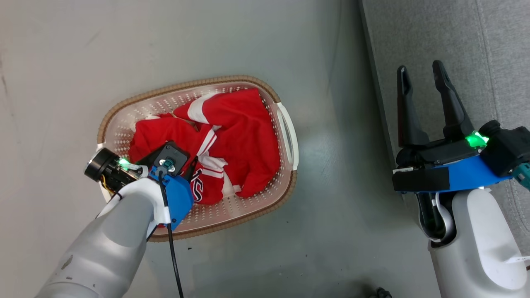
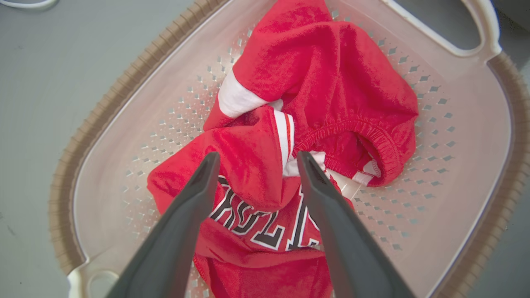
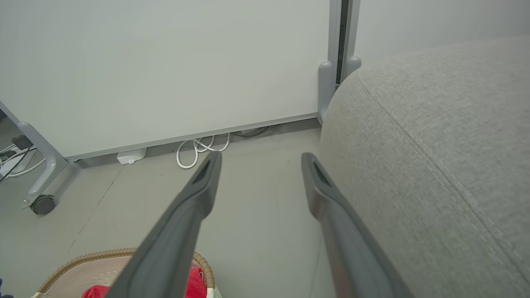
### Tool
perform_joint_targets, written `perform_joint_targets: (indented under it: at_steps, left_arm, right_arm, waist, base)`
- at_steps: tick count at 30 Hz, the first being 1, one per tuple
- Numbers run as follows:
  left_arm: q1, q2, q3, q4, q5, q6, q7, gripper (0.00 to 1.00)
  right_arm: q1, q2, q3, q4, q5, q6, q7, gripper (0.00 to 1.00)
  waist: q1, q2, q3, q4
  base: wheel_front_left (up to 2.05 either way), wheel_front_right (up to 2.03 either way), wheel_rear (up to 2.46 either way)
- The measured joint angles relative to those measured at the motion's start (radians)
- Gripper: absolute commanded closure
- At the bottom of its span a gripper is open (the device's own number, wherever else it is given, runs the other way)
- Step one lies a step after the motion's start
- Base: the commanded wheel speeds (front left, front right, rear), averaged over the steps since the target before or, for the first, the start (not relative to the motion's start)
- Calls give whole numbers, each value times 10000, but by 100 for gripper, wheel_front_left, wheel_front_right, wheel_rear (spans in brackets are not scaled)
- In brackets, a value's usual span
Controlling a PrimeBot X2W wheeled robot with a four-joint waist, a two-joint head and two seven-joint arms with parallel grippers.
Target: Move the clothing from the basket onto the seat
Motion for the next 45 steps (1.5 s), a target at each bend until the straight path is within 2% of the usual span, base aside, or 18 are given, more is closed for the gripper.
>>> perform_joint_targets:
  at_steps: [13, 29, 30, 32, 45]
  left_arm:
    - [-847, 198, -1193, 568, -502, 2, 646, 0]
    - [-1911, 430, -2111, 871, -50, 109, 1390, 0]
    - [-1930, 428, -2127, 880, -50, 109, 1442, 31]
    - [-1938, 422, -2165, 892, -50, 107, 1452, 100]
    - [-1927, 253, -2219, 918, -336, 67, 1246, 100]
  right_arm:
    - [-486, -2, 69, -420, 198, 0, 0, 0]
    - [-848, -2, 63, -1141, 190, 0, 0, 0]
    - [-857, -2, 59, -1158, 190, 0, 0, 0]
    - [-869, -2, 59, -1174, 190, 0, 0, 0]
    - [-874, 0, 21, -1135, 221, 0, 0, 0]
  waist:
    - [0, 0, 1251, -228]
    - [0, 0, 2620, -355]
    - [0, 0, 2645, -353]
    - [-1, 0, 2660, -356]
    - [-1, 0, 2243, -307]
  base:
    - [0, 0, 0]
    - [0, 0, 0]
    - [0, 0, 0]
    - [0, 0, 0]
    - [0, 0, 0]
